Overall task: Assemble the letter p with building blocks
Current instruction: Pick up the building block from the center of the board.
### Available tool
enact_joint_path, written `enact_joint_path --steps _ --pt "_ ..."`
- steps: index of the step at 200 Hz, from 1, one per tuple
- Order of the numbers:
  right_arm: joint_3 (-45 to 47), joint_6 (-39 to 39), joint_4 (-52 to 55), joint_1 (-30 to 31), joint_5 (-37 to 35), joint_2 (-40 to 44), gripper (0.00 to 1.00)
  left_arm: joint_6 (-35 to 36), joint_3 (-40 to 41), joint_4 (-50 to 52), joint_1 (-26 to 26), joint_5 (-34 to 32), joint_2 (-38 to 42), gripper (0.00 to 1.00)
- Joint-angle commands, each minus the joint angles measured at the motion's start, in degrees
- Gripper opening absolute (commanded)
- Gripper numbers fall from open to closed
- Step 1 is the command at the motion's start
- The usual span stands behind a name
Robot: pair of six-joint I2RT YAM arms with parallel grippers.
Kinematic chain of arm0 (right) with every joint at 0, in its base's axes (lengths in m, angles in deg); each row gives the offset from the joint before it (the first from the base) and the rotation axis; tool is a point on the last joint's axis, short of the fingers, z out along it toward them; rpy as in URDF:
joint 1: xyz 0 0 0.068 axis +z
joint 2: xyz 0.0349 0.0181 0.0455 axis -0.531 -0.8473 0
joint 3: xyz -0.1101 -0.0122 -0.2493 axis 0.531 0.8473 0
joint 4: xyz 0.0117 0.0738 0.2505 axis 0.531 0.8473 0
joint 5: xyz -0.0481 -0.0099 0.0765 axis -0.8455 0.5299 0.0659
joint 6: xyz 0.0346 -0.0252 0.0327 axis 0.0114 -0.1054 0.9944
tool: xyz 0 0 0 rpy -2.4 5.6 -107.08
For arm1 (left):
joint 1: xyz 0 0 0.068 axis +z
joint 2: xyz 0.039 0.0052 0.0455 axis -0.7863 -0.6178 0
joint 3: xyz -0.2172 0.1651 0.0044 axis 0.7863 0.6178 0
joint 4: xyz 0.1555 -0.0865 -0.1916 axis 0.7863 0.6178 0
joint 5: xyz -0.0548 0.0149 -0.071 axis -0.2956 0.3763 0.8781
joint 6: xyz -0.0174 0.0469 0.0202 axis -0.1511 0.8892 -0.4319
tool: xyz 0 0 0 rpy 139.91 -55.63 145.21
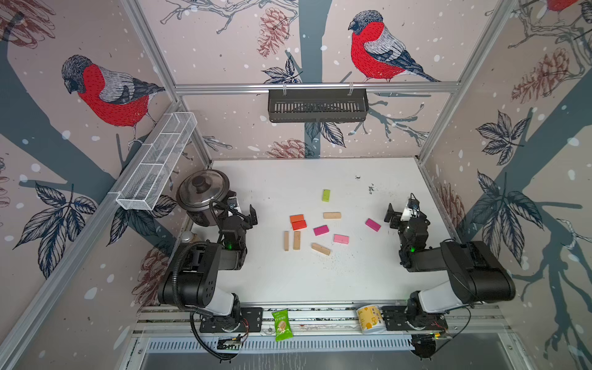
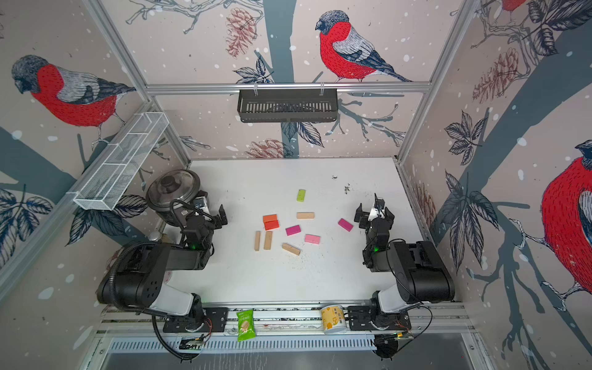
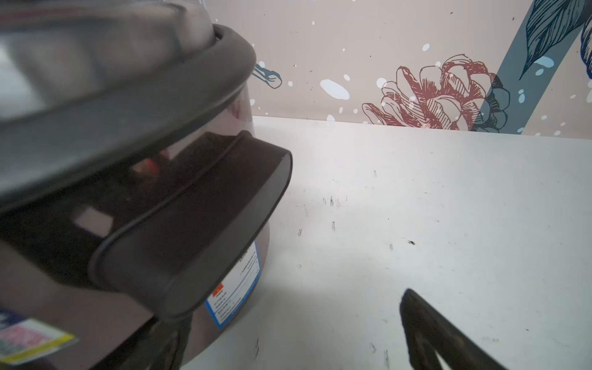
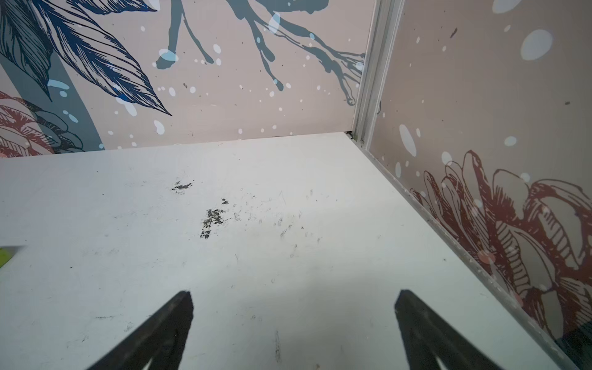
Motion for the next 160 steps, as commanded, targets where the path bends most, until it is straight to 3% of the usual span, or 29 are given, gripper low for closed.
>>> enact_joint_path --steps 1,160 --pt "0.0 -0.1 -1.5 0.1 -0.4 0.2 1.00 0.7 -0.1 -2.6 0.0 0.1 0.0 0.99" --pt "0.5 -0.3 -2.2 0.5 -1.3 0.3 1.00 0.7 0.1 -2.7 0.0 0.1 0.1 0.99"
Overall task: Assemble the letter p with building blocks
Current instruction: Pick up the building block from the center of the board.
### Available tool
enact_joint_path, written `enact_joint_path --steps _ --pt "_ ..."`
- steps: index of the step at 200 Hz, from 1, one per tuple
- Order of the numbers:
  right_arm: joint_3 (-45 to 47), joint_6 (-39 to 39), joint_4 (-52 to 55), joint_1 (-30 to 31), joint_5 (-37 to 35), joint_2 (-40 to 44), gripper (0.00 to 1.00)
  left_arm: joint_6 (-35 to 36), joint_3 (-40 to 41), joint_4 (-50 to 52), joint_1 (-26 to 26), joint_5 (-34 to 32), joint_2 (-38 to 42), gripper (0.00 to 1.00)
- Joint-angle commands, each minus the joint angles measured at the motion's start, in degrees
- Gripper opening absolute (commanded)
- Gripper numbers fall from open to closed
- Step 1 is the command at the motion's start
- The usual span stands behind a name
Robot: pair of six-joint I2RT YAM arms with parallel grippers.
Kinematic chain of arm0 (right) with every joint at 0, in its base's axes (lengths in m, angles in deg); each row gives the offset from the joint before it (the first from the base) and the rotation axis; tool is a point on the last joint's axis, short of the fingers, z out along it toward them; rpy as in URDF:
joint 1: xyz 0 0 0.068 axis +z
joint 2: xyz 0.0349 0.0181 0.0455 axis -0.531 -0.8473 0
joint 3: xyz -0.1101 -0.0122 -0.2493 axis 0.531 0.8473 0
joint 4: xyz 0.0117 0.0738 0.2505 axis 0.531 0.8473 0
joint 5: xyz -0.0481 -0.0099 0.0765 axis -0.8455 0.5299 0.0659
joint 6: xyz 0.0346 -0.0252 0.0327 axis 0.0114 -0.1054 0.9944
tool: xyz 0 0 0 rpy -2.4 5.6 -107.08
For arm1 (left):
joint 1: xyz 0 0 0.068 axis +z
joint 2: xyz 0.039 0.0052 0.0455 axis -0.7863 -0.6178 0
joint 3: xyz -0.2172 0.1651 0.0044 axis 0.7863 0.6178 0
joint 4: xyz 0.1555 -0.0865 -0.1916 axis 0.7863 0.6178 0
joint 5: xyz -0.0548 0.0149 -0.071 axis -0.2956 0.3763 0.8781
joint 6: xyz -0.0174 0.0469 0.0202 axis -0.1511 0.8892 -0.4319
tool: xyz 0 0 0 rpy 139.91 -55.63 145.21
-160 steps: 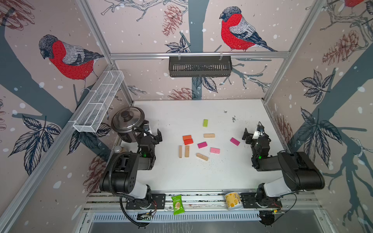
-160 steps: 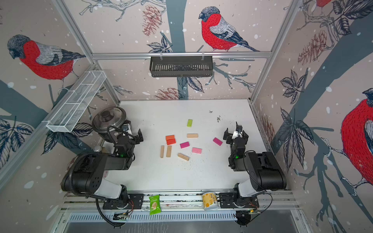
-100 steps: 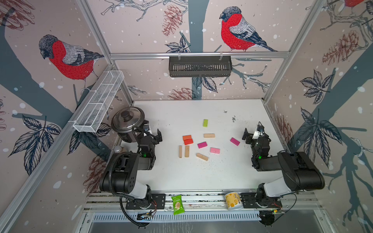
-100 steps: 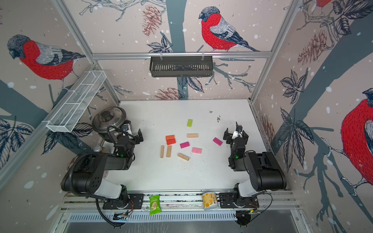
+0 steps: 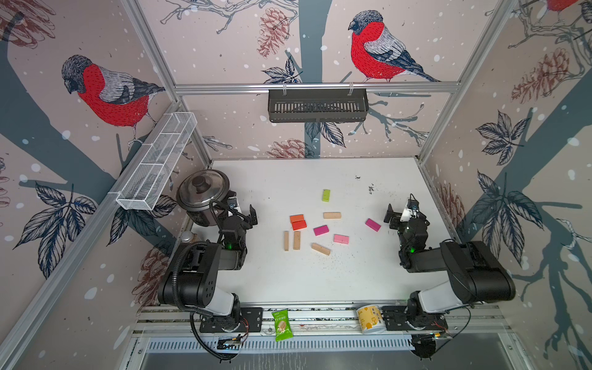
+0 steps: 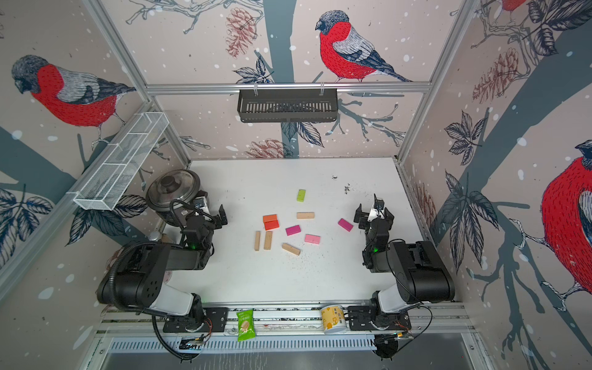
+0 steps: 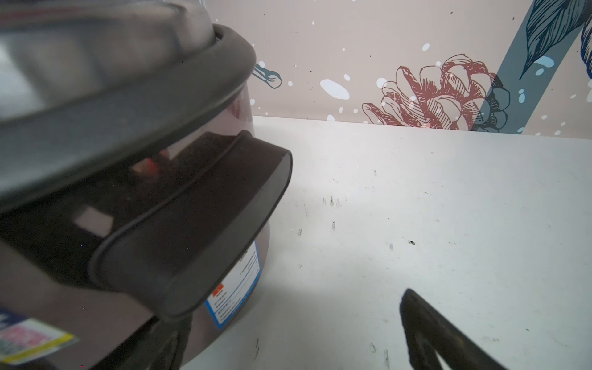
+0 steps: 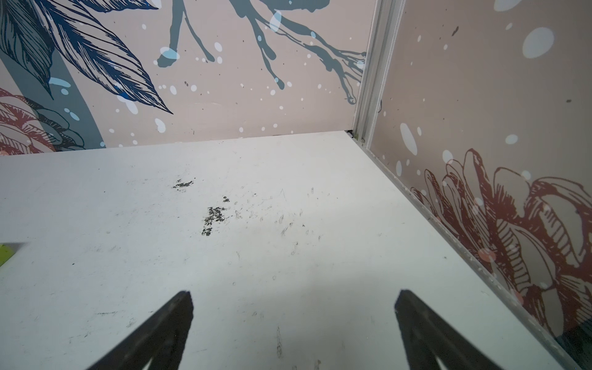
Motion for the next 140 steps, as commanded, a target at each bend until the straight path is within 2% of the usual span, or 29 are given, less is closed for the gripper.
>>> enact_joint_path --steps 1,122,132,140 --pt "0.1 -0.3 -2.0 0.2 -1.1 0.2 1.00 0.7 0.1 -2.7 0.0 0.1 0.1 0.99" --pt "-1.2 1.2 0.3 -2.2 2.8 0.0 1.00 0.1 -0.3 -2.4 1.0 2.0 0.3 0.99" --pt "-0.9 0.8 -1.1 -1.4 0.6 0.6 1.00 4.3 0.1 -3.9 0.6 5.4 2.4 0.99" --pt "-0.6 -0.7 -0.5 1.4 -5.3 2.8 1.00 4.3 -2.6 3.7 -1.4 1.7 6.1 0.99"
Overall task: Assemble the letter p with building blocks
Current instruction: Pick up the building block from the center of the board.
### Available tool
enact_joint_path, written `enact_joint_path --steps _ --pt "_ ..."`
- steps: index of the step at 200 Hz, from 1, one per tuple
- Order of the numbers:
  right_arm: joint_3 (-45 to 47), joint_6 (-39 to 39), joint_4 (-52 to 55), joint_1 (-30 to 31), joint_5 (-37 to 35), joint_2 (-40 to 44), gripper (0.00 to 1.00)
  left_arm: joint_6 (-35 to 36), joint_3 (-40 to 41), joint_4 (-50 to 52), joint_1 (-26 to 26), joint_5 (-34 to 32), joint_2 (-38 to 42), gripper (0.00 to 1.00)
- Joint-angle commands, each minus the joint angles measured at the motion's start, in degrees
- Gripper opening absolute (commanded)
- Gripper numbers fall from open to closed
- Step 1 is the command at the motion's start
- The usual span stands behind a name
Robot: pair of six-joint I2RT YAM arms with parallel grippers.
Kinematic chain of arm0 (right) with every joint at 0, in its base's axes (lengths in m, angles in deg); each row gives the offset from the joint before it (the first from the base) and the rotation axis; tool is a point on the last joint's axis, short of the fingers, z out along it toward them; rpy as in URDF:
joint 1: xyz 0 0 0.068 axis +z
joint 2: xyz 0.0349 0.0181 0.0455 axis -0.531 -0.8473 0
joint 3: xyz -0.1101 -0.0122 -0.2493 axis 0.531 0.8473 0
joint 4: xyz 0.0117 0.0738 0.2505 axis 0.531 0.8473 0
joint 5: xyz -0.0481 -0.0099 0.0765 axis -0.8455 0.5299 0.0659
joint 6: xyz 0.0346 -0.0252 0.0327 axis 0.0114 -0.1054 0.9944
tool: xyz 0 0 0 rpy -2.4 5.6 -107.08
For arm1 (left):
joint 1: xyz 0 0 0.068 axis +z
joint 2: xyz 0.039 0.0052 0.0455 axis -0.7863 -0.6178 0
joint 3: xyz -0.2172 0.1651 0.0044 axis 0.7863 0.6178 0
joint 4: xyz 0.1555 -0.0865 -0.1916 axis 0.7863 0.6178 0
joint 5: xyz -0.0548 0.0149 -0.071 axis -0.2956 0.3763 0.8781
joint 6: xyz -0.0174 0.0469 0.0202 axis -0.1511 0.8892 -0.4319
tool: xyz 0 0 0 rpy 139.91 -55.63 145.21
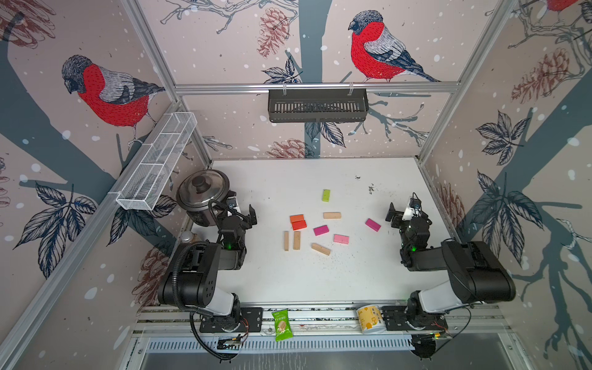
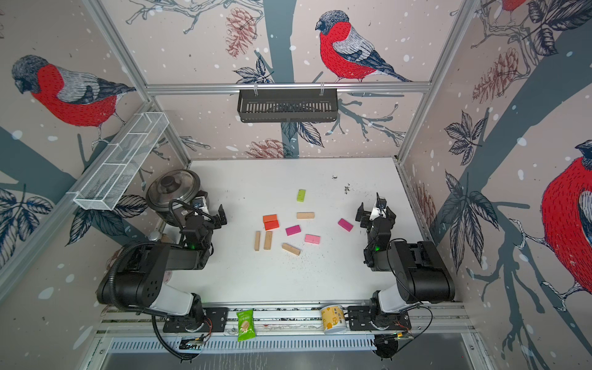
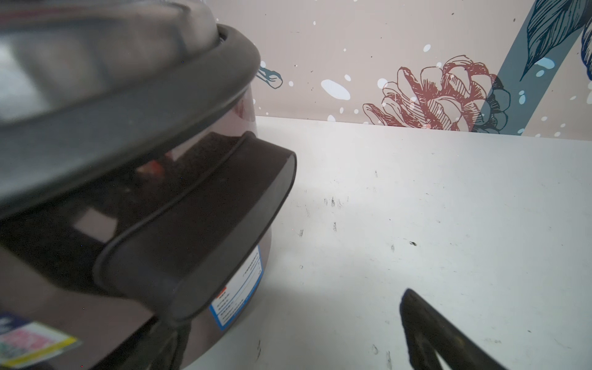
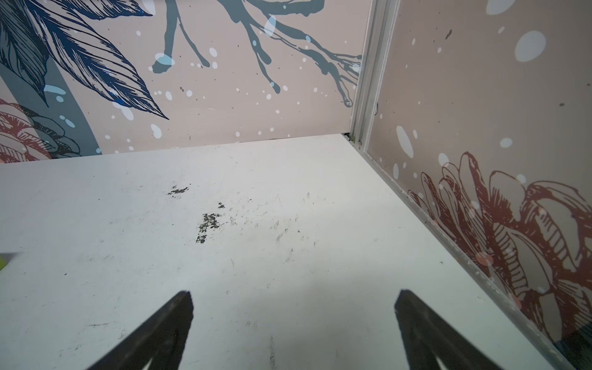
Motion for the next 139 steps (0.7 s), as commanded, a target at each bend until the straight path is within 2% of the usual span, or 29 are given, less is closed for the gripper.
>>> enact_joint_path --steps 1,5,14,27,42,53,65,77,93,103,118,139 --pt "0.2 -1.2 -0.2 3.5 -8.0 3.1 1.00 3.5 -3.1 4.2 -2.4 -0.7 5.7 0.99" --pt "-0.7 -2.2 2.6 5.6 -11.5 5.0 1.00 3.2 -5.2 10.9 -3.0 -1.7 7.3 0.99" --pt "-4.1 -4.1 12.1 9.4 -16.0 9.4 1.00 3.0 -7.5 15.4 -4.0 -3.6 9.1 0.99" --pt "-8.7 -2.3 21.1 11.5 -15.7 14.8 1.00 2.6 -7.9 16.8 -4.6 -4.3 10.7 0.99" --pt "-14.1 5.4 31.4 12.0 -15.6 20.2 1.00 -1.9 -9.7 22.5 -4.9 -4.7 12.6 0.99" --pt "-18.3 14.3 40.0 11.9 -16.7 22.5 1.00 -7.3 -12.3 29.9 -5.1 -3.6 14.4 0.99" --pt "-22.1 17.8 47.0 11.4 -11.5 23.8 1.00 -11.1 -15.0 36.6 -5.3 -0.2 16.3 0.99" --pt "-23.6 18.9 48.6 11.1 -6.3 24.7 1.00 -11.7 -15.9 39.2 -6.2 0.5 18.3 0.99" --pt "-22.3 22.3 46.4 10.0 0.9 26.4 1.00 -12.7 -14.7 40.0 -6.8 -2.3 21.0 0.99" --pt "-21.5 25.8 46.2 9.2 2.6 27.3 1.00 -14.3 -14.1 41.3 -6.8 -3.0 22.6 0.99" --pt "-21.5 31.2 48.9 7.1 2.8 28.4 1.00 -15.5 -13.1 41.7 -6.9 -0.7 24.3 0.99" --pt "-20.8 33.7 49.7 3.4 8.6 29.6 1.00 -17.8 -13.4 43.7 -7.4 4.4 26.0 0.99"
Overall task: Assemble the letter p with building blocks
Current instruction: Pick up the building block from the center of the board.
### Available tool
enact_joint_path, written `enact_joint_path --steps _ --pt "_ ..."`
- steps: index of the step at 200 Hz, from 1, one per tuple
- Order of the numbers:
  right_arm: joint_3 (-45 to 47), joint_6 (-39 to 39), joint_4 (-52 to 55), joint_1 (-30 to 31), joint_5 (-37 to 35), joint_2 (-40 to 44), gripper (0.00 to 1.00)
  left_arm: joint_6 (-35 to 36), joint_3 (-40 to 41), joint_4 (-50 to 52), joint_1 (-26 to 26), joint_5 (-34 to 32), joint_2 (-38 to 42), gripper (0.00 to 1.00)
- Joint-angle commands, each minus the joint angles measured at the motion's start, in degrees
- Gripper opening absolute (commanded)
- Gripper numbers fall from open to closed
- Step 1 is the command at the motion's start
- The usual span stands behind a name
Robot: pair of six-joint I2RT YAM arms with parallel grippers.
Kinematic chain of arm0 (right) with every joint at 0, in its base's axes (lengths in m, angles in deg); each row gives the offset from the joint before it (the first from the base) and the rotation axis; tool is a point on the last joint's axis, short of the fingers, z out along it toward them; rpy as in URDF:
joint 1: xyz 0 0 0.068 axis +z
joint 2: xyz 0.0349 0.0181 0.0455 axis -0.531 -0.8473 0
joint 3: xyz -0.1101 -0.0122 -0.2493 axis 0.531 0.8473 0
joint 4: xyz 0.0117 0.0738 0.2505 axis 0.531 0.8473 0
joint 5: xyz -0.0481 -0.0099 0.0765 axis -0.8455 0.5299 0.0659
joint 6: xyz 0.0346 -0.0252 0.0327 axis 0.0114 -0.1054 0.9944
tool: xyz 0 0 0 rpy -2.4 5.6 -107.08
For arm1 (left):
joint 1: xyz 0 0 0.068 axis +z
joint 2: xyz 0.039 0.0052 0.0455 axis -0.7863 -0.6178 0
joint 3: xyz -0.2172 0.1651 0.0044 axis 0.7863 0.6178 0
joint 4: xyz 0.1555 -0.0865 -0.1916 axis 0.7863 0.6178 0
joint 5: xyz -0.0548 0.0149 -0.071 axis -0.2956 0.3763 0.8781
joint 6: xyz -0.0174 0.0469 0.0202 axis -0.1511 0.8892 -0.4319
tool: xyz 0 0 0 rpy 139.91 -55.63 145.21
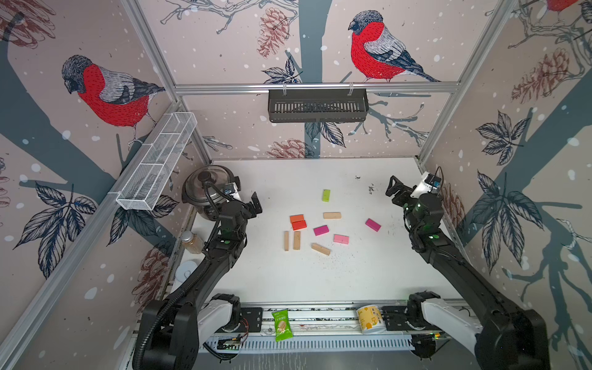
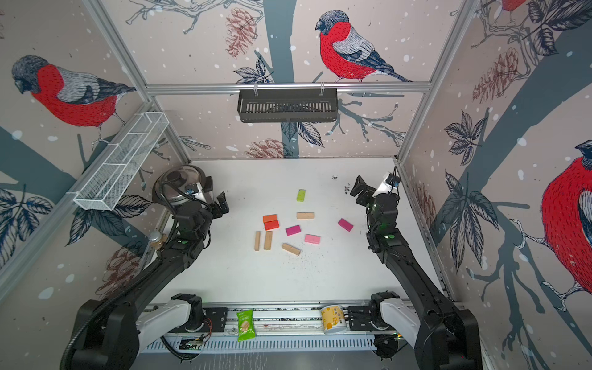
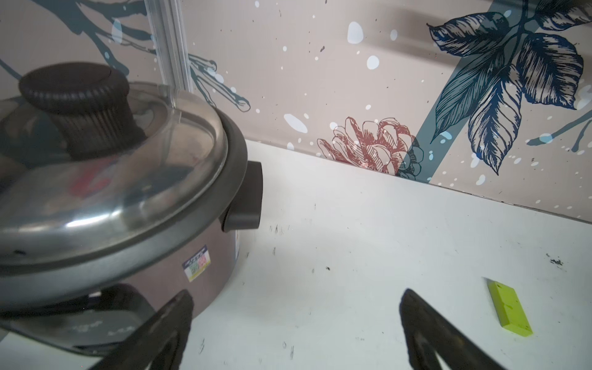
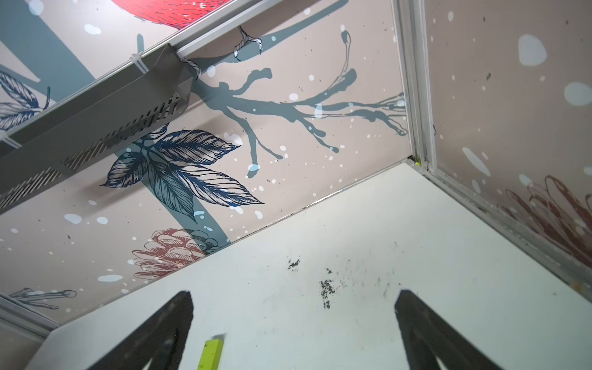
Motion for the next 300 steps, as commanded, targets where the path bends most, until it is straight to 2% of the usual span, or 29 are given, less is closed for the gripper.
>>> enact_joint_path --steps 1,48,74,95,119,147,162,178,199,239,255,300 --pt "0.6 7.3 2.9 -2.9 7.7 1.3 1.00 -4.4 -0.1 3.4 -0.5 5.8 1.6 0.99" --pt "2.2 11.5 6.5 -3.9 8.7 5.3 1.00 -12.0 0.3 7.6 -0.6 16.3 8.0 0.99" --pt "3.1 12.7 8.7 -4.5 11.4 7.1 1.00 -21.4 2.1 7.8 -0.5 16.5 13.1 0.99" --pt "4.3 14.7 8.7 -4.8 11.4 9.3 1.00 -24.8 1.9 10.6 -0.3 15.9 16.6 0.99" --pt "5.5 14.3 7.6 -4.6 16.1 11.2 1.00 -24.4 -0.2 12.7 -0.2 19.0 18.8 0.99" --pt "4.8 12.5 12.6 -2.6 16.6 11.4 1.00 -22.1 -5.2 17.8 -1.6 25.7 18.2 0.98" --pt "4.8 11.0 14.7 -0.9 16.7 11.6 1.00 -20.9 -7.6 22.8 -4.9 23.4 17.7 0.98" --pt "5.2 9.6 16.0 2.1 15.1 12.0 1.00 -19.9 -10.0 26.5 -10.9 19.5 16.7 0.98" --pt "6.4 8.1 15.9 6.8 12.8 13.4 1.00 -19.1 -14.2 31.8 -21.2 9.3 14.1 0.98" --pt "9.1 6.3 12.2 13.1 7.6 13.1 1.00 -20.4 -18.9 35.2 -35.7 -3.2 3.4 0.98" --pt "9.6 5.2 10.7 16.9 4.8 11.7 1.00 -21.8 -20.7 36.1 -38.1 -5.0 -2.4 0.98" --pt "11.2 2.8 6.6 24.0 -3.3 8.5 1.00 -24.8 -23.1 35.2 -37.9 -8.9 -14.3 0.98"
